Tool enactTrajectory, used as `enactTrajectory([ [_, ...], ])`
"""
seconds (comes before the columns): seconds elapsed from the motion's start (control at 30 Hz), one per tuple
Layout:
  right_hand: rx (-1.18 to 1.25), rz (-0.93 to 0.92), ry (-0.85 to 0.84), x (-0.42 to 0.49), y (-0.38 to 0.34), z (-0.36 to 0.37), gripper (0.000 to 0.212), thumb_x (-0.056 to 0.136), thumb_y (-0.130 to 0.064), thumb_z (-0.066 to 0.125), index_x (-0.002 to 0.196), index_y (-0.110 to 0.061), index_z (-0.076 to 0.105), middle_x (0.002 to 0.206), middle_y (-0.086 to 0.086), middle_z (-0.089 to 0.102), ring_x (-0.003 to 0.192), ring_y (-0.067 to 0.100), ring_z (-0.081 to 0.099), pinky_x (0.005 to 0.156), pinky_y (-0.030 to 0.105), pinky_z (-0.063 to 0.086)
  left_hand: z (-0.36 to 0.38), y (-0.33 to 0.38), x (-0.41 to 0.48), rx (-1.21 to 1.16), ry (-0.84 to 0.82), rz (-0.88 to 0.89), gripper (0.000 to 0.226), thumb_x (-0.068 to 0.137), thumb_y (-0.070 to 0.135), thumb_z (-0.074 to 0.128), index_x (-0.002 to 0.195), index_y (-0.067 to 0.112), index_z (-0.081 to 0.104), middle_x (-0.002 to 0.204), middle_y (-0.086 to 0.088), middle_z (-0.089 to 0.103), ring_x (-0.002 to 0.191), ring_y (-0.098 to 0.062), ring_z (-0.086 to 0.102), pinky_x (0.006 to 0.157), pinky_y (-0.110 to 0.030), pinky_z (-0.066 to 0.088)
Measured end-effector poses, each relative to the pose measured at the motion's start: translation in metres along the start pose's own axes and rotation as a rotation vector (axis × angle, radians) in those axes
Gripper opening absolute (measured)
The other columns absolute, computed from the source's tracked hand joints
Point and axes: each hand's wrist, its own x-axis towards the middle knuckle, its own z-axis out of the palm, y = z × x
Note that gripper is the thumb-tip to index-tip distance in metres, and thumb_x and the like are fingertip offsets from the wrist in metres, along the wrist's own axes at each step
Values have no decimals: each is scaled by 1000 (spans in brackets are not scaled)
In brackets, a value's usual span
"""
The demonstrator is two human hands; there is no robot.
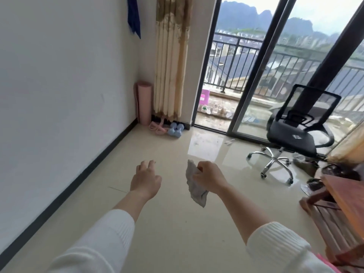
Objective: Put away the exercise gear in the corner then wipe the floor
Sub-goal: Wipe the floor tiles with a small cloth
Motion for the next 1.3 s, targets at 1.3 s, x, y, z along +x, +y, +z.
enactTrajectory([
  [1.3,-548,-773,-657,707,5,475,27,93,-32,37,73,-18,48,72,-1,55,65,20,52,47,26,31,389,-318,456,-223,281,-1081,53,93,23,43,145,17,30,152,-6,29,137,-24,29,101,-39,42],
])
